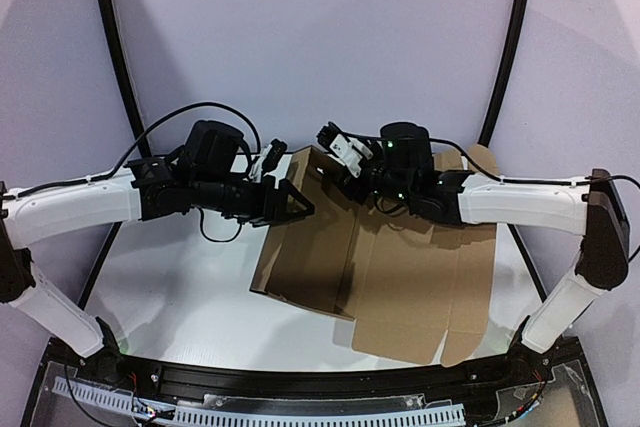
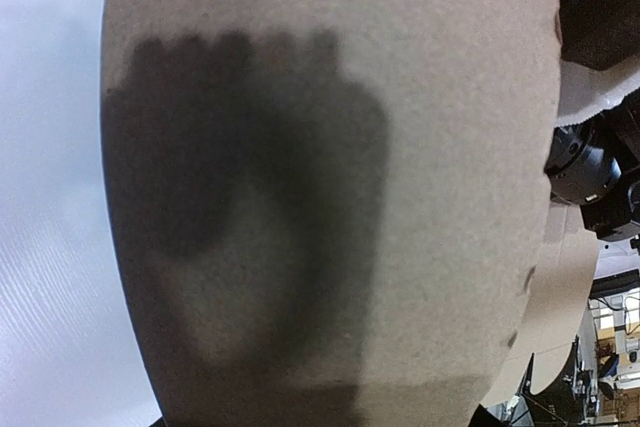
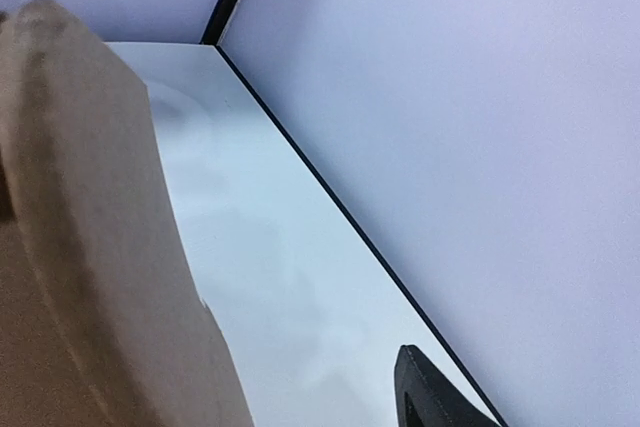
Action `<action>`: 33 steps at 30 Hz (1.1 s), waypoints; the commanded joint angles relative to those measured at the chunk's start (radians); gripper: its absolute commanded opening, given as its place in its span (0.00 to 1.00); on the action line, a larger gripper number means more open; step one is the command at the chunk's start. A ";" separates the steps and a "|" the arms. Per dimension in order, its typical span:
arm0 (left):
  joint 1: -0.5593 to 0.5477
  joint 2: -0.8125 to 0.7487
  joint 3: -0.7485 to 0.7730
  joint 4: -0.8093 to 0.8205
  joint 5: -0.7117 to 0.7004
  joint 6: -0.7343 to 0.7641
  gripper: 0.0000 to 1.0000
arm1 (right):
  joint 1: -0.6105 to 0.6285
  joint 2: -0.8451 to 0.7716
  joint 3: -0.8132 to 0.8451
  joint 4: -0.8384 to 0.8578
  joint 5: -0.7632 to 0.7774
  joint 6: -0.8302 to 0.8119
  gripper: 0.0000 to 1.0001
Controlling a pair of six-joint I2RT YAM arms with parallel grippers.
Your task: Fold the paper box
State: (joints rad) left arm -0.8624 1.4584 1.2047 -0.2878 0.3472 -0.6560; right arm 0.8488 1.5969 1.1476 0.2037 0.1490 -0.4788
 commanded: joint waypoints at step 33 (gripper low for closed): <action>0.012 -0.241 -0.312 0.238 -0.604 -0.254 0.26 | 0.017 -0.442 0.073 -0.234 -0.100 0.362 0.98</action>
State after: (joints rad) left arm -0.8669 1.2600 0.9642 -0.1817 -0.0317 -0.7756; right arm 0.8677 1.2225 1.1940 -0.0328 0.0229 -0.2984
